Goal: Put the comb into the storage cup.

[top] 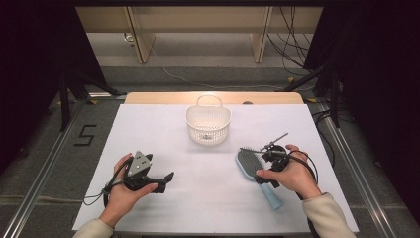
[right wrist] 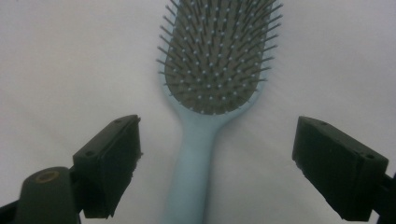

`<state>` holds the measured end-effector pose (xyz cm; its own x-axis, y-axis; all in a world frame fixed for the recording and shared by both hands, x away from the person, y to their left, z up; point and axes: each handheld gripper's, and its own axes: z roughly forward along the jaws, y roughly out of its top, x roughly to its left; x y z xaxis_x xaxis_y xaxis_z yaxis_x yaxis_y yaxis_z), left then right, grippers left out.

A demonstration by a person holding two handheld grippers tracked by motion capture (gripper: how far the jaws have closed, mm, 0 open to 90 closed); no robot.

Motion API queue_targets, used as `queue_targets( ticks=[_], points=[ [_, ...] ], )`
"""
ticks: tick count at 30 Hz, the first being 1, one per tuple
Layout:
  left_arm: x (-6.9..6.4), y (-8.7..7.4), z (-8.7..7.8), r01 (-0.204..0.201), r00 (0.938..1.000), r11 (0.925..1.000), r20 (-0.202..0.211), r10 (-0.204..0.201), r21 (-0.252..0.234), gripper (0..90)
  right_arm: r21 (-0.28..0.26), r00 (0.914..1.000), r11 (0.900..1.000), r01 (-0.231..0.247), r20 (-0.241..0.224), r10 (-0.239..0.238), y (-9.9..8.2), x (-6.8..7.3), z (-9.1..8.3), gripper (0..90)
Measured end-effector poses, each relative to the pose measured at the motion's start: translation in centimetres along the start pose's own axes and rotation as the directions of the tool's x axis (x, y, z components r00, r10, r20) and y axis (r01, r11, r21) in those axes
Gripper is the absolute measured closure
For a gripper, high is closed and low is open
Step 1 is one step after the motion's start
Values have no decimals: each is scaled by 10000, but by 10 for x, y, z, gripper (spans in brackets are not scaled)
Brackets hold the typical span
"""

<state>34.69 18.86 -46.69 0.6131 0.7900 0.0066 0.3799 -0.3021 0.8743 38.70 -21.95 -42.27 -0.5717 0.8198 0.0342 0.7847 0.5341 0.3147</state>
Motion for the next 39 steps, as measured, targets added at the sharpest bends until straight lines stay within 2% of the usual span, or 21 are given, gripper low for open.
queue_targets(
  ticks=[9,21,32,35,39],
  points=[
    [-1,0,0,22,10000,10000,11,-22,11,15,501,9999,9987,134,46,-136,3,4,16,167],
    [0,0,0,15,10000,10000,4,-15,18,15,1069,9995,9941,-172,270,144,5,7,24,194],
    [-1,0,0,8,10000,10000,15,-8,9,16,1524,9990,9877,-354,339,306,7,8,31,252],
    [-1,0,0,-18,10000,10000,28,17,21,16,1587,9992,9870,-253,351,200,8,7,33,267],
    [-1,0,0,-10,10000,10000,24,10,15,16,1762,9987,9834,-431,327,379,9,8,34,315]
  ],
)
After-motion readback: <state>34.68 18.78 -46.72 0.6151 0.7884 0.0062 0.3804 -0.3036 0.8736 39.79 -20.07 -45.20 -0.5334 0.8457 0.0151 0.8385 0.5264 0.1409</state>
